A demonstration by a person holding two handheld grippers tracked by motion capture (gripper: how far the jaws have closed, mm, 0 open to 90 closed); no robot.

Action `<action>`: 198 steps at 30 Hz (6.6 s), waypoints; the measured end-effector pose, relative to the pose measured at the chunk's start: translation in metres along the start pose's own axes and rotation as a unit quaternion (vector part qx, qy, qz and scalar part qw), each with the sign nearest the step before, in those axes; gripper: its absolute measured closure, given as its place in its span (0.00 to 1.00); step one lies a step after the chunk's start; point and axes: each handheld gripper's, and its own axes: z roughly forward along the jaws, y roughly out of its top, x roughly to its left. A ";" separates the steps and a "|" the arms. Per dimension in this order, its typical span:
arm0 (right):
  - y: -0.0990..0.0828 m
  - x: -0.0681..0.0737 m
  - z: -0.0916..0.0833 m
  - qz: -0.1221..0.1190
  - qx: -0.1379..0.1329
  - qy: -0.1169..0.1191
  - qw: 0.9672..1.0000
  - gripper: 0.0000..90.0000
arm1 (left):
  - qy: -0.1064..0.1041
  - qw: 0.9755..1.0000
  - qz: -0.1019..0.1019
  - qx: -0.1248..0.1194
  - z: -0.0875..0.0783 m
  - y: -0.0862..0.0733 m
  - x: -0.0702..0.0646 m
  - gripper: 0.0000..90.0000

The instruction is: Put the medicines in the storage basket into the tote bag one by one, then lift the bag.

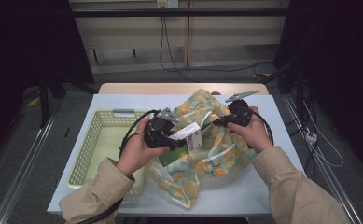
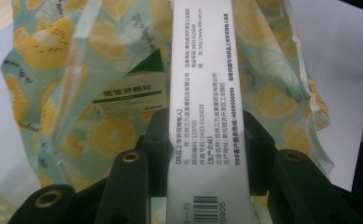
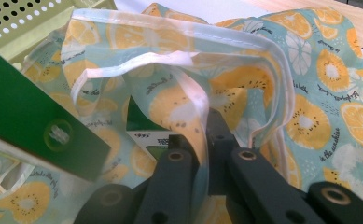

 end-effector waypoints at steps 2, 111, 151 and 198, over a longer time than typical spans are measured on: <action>0.001 0.000 -0.001 0.001 0.000 0.000 1.000 0.99 | 0.002 1.000 0.003 0.009 0.008 0.001 -0.001 0.69; -0.006 -0.024 -0.029 0.022 -0.016 -0.027 0.999 0.99 | 0.055 0.990 -0.128 0.011 0.018 -0.014 0.058 1.00; 0.065 -0.018 -0.085 -0.002 -0.090 -0.017 0.996 1.00 | 0.072 0.985 -0.137 -0.070 -0.064 0.116 0.081 1.00; -0.004 0.056 -0.059 -0.029 -0.044 0.079 0.995 0.49 | 0.095 0.967 -0.226 -0.065 -0.099 -0.050 0.081 0.87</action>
